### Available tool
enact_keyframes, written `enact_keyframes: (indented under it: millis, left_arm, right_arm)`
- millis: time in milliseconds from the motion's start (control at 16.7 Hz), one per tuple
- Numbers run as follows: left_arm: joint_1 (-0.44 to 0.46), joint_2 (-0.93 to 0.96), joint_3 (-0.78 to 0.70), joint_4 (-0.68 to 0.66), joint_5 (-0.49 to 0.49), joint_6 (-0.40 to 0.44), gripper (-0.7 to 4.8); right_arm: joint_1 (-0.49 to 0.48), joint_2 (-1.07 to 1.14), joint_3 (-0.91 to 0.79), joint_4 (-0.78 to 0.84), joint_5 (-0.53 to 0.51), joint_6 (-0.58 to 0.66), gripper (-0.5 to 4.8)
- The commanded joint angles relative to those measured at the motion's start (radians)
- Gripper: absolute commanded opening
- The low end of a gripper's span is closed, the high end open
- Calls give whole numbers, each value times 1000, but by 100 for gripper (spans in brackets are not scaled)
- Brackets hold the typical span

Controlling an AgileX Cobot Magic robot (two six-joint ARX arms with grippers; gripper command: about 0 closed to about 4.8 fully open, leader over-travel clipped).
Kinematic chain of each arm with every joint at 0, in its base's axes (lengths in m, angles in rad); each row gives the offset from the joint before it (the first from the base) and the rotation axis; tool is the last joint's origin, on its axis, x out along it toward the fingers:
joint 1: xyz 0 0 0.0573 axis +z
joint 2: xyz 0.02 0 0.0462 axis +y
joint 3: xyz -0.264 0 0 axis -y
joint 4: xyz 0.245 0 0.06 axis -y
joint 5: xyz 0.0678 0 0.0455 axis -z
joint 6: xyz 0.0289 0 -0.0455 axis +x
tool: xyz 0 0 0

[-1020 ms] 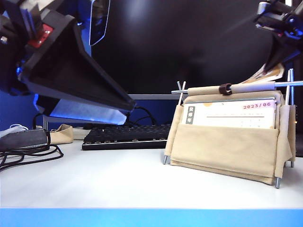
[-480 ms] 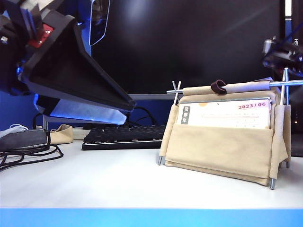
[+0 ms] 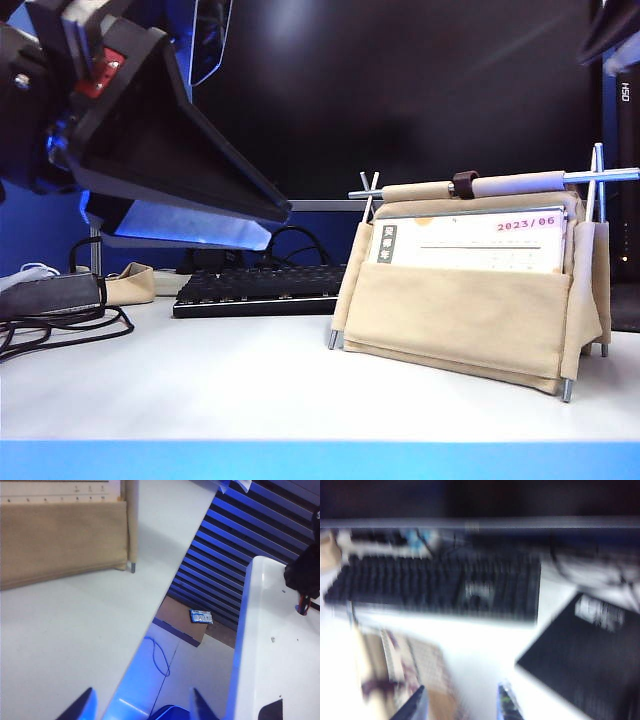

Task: Turn one page of the calendar.

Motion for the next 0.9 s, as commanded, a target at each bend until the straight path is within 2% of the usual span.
enact_keyframes:
  millis: [60, 360, 540, 660, 900]
  left_arm:
    - [0, -2, 4, 22, 0, 3, 247]
    - [0, -2, 4, 46, -22, -5, 246]
    - [0, -2, 4, 75, -43, -24, 246]
    - [0, -2, 4, 86, -48, -39, 246]
    - [0, -2, 4, 96, -85, -70, 246]
  right_arm:
    - [14, -9, -3, -124, -198, 17, 175]
    - [192, -8, -153, -77, -187, 81, 115]
    - [248, -6, -225, -12, -177, 86, 80]
    - [248, 5, -262, 1, -64, 85, 80]
    - [248, 104, -273, 114, 72, 56, 80]
